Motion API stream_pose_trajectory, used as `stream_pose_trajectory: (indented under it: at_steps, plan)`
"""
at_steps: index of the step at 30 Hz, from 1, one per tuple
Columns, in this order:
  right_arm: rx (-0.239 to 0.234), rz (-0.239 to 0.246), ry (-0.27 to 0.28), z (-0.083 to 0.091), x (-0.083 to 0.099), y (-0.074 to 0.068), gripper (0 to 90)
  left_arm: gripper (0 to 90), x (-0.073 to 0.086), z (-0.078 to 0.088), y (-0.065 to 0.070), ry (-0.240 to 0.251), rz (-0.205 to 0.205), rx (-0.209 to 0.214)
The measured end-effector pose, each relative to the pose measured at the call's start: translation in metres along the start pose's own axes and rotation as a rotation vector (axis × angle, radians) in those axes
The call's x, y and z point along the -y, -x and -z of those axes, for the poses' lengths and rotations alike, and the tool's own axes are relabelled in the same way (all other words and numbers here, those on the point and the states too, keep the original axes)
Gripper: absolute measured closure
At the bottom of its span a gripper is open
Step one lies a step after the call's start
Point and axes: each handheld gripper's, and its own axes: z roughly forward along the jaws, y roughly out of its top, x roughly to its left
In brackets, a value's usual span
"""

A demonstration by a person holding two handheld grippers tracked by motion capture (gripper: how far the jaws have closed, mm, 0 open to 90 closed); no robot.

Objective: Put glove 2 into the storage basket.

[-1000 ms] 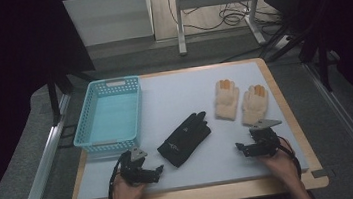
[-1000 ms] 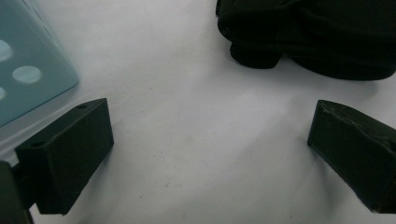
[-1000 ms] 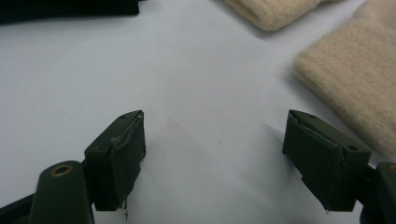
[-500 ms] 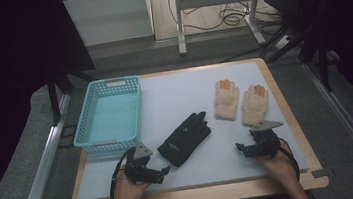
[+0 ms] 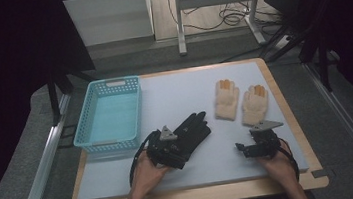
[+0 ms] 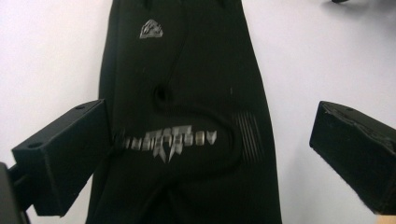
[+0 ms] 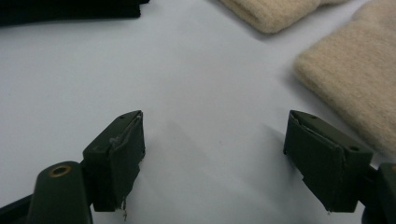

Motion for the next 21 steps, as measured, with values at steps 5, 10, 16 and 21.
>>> stream_pose_trajectory:
  at_steps: [5,10,16,21]
  plan:
    - [0.002,0.002,-0.002,0.000,0.000,0.000,20.1,0.0,-0.013,-0.016,0.000,-0.026,-0.021,0.007]
    - [0.002,0.002,-0.001,0.000,0.000,0.000,20.1,0.0,-0.018,-0.029,-0.008,-0.068,-0.019,-0.030]
    - [0.002,0.001,-0.001,0.000,0.000,0.000,20.1,0.0,-0.015,-0.042,-0.015,-0.109,-0.020,-0.012]
    - [0.002,0.002,-0.001,0.000,0.000,0.000,20.1,0.0,-0.017,-0.041,-0.006,-0.112,-0.049,-0.017]
